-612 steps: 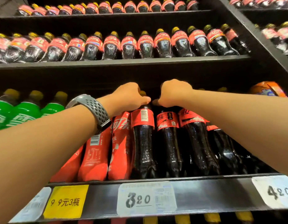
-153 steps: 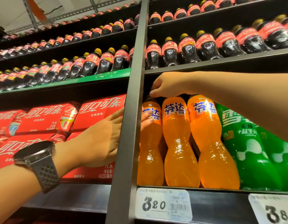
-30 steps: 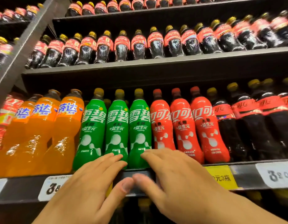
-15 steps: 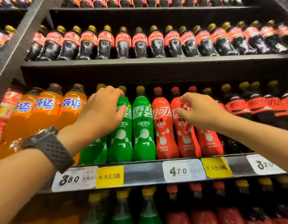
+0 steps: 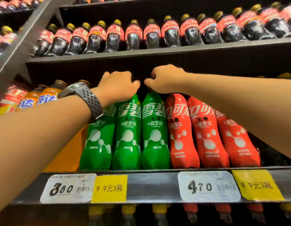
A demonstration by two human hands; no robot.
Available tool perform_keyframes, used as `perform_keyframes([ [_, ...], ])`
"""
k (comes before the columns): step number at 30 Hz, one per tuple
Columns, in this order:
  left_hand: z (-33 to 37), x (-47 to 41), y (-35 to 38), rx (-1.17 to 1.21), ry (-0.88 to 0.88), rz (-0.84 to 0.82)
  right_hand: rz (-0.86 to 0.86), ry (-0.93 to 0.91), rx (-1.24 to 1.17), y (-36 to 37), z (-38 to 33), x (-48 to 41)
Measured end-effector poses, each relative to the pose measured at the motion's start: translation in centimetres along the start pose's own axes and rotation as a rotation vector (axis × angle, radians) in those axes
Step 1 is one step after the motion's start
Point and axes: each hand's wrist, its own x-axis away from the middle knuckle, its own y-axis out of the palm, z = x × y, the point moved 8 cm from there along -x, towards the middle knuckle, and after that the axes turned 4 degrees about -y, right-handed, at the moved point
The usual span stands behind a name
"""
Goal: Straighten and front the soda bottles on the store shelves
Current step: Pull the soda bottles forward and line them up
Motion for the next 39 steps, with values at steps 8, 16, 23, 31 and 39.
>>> perform_keyframes([
  [8,0.0,-0.1,0.1,0.118,-0.104,-0.075,-0.056,0.023,-0.115,1.1,0.0,-0.7],
  [16,-0.1,0.2,-0.1,0.175,-0.131,-0.039,-0.009,0.037,-0.218,1.4,0.4,-0.3],
  [23,0.1,0.4,-0.1,0.165,-0.119,-0.007,0.021,0.043,-0.253,1.6,0.6,-0.4],
  [31,0.1,0.5,-0.1,0.126,-0.102,-0.052,0.015,0.054,-0.264,1.6,0.9,-0.5],
  [39,3.2,-0.3,-1.6,0.096,0.052,0.016,-0.006,0.002,-0.157,-0.4,1.8,-0.3],
])
